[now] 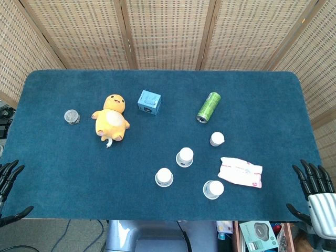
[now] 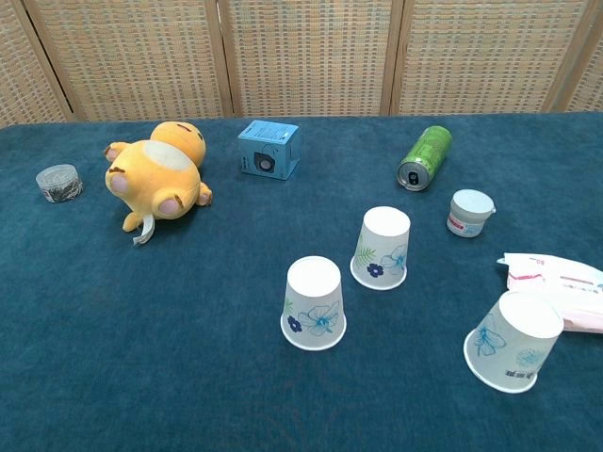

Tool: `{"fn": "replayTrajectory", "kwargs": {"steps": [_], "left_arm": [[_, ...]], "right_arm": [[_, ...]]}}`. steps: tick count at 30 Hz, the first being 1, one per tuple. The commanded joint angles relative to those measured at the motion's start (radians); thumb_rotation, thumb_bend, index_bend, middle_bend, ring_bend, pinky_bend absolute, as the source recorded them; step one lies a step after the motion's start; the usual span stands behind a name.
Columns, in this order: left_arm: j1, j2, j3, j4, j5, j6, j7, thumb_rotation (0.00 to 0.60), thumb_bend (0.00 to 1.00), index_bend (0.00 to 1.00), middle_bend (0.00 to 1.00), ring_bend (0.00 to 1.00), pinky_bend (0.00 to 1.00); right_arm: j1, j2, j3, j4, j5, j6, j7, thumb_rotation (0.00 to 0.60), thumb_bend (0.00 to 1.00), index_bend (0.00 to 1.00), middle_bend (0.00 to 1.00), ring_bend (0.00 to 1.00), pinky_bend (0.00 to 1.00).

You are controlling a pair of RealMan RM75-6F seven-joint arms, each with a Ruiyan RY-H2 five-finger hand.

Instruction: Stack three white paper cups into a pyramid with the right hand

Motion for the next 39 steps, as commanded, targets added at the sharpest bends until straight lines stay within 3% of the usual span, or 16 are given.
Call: {"fn": "replayTrajectory", "kwargs": {"steps": [1,8,11,14,18,21,26,28,39], "left_arm": [[0.001,-0.001,-0.003,-0.001,-0.003,0.001,0.005,0.6,0.04,0.0,0.0,0.0,0.0],[-0.002,-0.003,-0.008,-0.006,-0.016,-0.008,0.008,0.6,0.04,0.0,0.0,0.0,0.0],[-0.011,-0.003,-0.014,-0.01,-0.031,-0.026,0.013,0.6,0.04,0.0,0.0,0.0,0.0],[-0.02,-0.003,-0.019,-0.018,-0.045,-0.046,0.02,0.6,0.04,0.0,0.0,0.0,0.0],[-0.027,-0.002,-0.026,-0.026,-0.063,-0.064,0.027,0.6,0.04,0.0,0.0,0.0,0.0],[-0.027,-0.001,-0.028,-0.031,-0.073,-0.068,0.028,0.6,0.04,0.0,0.0,0.0,0.0],[-0.03,0.0,-0.031,-0.033,-0.084,-0.076,0.026,0.6,0.04,0.0,0.0,0.0,0.0],[-0.033,-0.001,-0.032,-0.033,-0.089,-0.085,0.029,0.6,0.04,0.0,0.0,0.0,0.0],[-0.043,0.001,-0.035,-0.034,-0.107,-0.109,0.026,0.6,0.04,0.0,0.0,0.0,0.0]], "right_arm": [[0.003,0.004,-0.006,-0.005,-0.006,-0.011,-0.001,0.6,0.0,0.0,0.0,0.0,0.0],[0.023,0.004,-0.015,-0.005,-0.031,-0.049,-0.009,0.6,0.0,0.0,0.0,0.0,0.0],[0.071,0.006,-0.022,0.008,-0.101,-0.1,-0.016,0.6,0.0,0.0,0.01,0.0,0.01],[0.132,-0.002,-0.017,0.023,-0.183,-0.152,-0.032,0.6,0.0,0.03,0.08,0.01,0.08],[0.238,-0.008,-0.031,-0.01,-0.217,-0.304,0.056,0.6,0.0,0.08,0.13,0.04,0.16],[0.314,-0.014,-0.034,-0.033,-0.197,-0.43,0.118,0.6,0.01,0.11,0.16,0.07,0.2],[0.398,-0.072,-0.021,-0.057,-0.142,-0.582,0.116,0.6,0.17,0.15,0.2,0.09,0.23],[0.435,-0.136,0.001,-0.044,-0.07,-0.667,0.095,0.6,0.2,0.15,0.21,0.11,0.24],[0.493,-0.26,0.049,0.002,0.115,-0.774,-0.054,0.6,0.28,0.24,0.3,0.21,0.34]]}}
